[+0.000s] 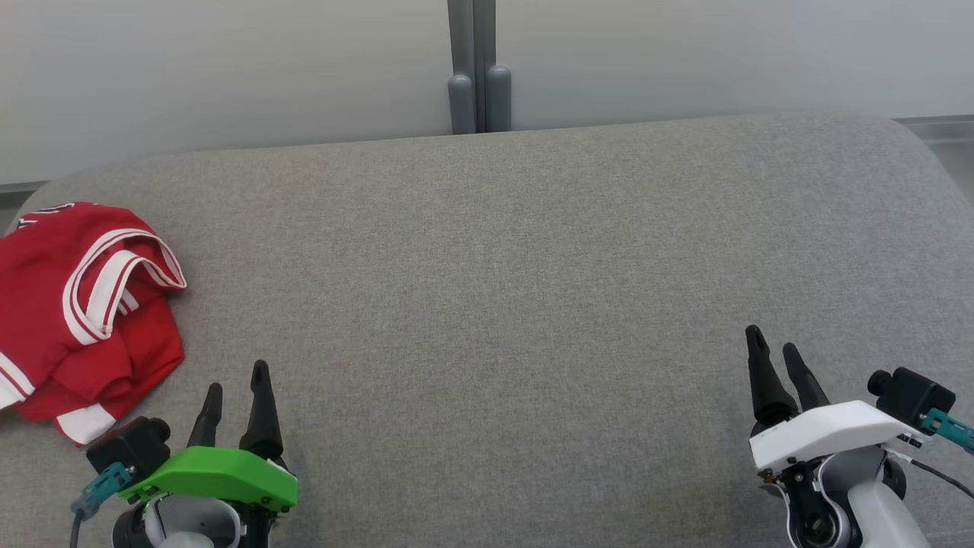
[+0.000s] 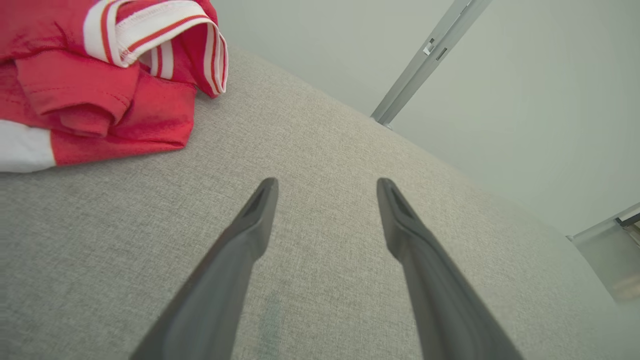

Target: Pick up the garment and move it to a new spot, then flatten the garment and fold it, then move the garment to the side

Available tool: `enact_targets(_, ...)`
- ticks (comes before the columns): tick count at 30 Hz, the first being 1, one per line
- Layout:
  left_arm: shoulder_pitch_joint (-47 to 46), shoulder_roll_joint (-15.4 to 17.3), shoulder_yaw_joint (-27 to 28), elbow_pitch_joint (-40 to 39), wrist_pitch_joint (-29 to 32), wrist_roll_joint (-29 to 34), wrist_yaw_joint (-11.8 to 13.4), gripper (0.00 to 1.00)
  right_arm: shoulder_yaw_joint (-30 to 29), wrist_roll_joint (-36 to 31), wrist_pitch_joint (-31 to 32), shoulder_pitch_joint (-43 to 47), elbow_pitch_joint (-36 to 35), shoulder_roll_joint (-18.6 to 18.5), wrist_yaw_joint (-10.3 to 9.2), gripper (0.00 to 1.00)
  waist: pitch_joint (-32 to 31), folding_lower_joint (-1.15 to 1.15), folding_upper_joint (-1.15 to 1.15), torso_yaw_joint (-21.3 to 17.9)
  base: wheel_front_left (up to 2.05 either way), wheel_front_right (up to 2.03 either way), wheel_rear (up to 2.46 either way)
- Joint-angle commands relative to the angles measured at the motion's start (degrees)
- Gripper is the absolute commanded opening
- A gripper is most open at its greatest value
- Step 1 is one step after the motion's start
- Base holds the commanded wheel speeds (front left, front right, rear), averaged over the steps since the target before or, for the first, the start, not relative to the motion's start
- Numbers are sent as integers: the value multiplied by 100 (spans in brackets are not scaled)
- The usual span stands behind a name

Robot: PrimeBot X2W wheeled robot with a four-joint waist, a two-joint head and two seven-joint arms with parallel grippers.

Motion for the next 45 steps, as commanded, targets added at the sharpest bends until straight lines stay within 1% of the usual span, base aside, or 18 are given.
enact_targets(1, -165, 84, -41, -35, -73, 240, 56, 100, 22, -247, -86, -139, -36, -36, 2, 100, 5, 0, 0, 2, 0, 0, 0)
enact_targets(20, -125, 138, -221, 102, -353, 1305, 303, 100, 4, -1338, -376, -155, 171, -49, 3, 100, 0, 0, 0, 5, 0, 0, 0)
enact_targets(45, -162, 141, -293, 272, -683, 2655, 468, 100, 12, -2835, -721, -174, 436, -13, 3, 100, 41, 0, 0, 75, 0, 0, 0)
